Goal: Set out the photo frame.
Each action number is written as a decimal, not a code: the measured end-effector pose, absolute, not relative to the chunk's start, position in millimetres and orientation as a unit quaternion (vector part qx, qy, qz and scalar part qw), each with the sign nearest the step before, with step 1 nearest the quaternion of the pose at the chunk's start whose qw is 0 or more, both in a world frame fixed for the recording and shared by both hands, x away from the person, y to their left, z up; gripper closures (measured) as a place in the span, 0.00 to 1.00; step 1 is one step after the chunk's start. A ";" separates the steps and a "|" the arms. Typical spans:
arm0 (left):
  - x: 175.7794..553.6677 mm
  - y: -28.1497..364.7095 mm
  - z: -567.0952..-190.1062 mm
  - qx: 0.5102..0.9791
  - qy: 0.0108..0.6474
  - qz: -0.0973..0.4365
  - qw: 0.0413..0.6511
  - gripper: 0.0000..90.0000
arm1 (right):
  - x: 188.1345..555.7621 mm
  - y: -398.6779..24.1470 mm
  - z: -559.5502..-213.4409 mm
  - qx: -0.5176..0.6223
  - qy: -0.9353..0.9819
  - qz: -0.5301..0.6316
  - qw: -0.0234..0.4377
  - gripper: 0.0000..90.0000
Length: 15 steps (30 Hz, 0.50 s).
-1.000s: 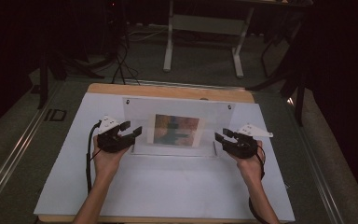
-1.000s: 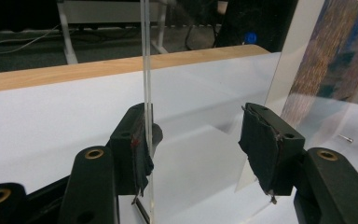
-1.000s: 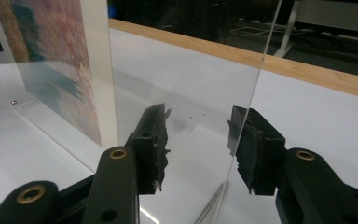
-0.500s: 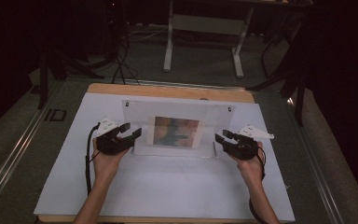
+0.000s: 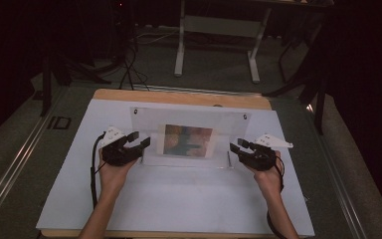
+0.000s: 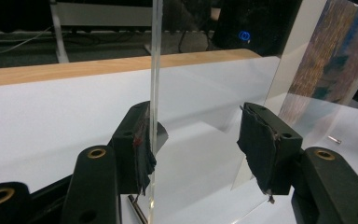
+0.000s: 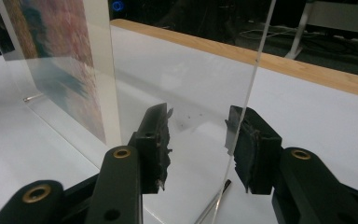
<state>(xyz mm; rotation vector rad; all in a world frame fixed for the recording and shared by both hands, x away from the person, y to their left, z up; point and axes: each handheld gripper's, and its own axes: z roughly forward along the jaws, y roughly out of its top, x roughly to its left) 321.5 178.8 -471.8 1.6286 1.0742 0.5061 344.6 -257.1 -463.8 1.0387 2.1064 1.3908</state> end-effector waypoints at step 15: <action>323.5 185.9 -471.2 0.684 0.452 0.200 0.536 0.49 | 345.4 -257.7 -462.0 0.362 0.767 0.487 0.205 0.63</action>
